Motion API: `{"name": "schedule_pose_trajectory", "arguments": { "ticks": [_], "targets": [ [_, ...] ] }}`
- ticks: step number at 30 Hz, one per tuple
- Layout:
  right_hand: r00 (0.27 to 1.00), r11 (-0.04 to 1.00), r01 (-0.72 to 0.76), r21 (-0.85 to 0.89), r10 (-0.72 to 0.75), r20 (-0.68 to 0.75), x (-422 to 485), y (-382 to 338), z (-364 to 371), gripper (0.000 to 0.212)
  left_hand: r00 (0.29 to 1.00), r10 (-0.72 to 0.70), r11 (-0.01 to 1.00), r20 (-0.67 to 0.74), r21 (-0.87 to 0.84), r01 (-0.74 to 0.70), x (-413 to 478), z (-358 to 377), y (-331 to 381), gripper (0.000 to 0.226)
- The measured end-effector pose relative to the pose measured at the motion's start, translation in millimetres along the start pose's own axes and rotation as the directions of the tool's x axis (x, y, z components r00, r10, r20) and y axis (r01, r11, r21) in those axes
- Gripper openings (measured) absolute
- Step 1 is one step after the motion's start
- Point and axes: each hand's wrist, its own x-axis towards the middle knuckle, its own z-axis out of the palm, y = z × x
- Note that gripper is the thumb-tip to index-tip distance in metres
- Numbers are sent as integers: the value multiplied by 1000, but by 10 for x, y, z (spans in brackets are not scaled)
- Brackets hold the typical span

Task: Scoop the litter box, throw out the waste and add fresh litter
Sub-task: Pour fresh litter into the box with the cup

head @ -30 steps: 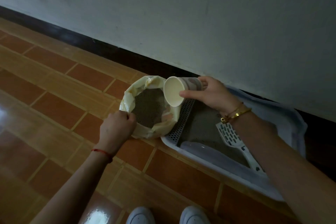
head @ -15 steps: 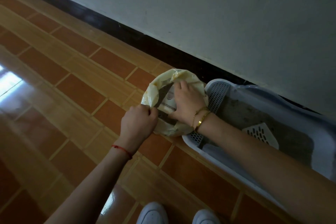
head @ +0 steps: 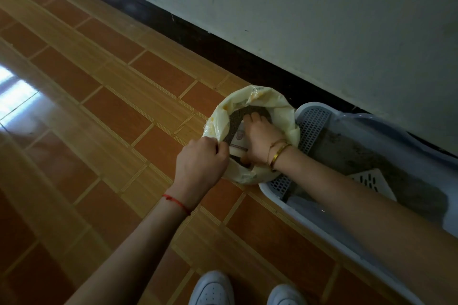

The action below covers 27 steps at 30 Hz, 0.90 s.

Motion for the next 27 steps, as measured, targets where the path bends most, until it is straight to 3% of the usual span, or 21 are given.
{"name": "schedule_pose_trajectory", "arguments": {
  "ticks": [5, 11, 20, 23, 27],
  "targets": [
    [993, 979, -87, 184, 70, 96, 48, 114, -84, 103, 1000, -6, 1000, 10, -13, 6, 9, 2, 1, 44],
    [973, 894, -177, 411, 96, 210, -2, 206, -263, 98, 999, -24, 999, 36, -22, 25, 7, -26, 8, 45],
    [948, 685, -298, 665, 133, 288, -305, 407, -419, 103, 999, -35, 999, 27, -14, 36, 7, -50, 14, 47],
    [960, 747, -267, 609, 153, 233, -328, 370, -426, 102, 999, -40, 999, 22, -10, 40, 19, -33, 10, 48],
    [990, 930, -141, 339, 138, 36, -263, 185, -336, 102, 998, -34, 999, 50, -31, 35, 17, -18, 2, 48]
  ]
}}
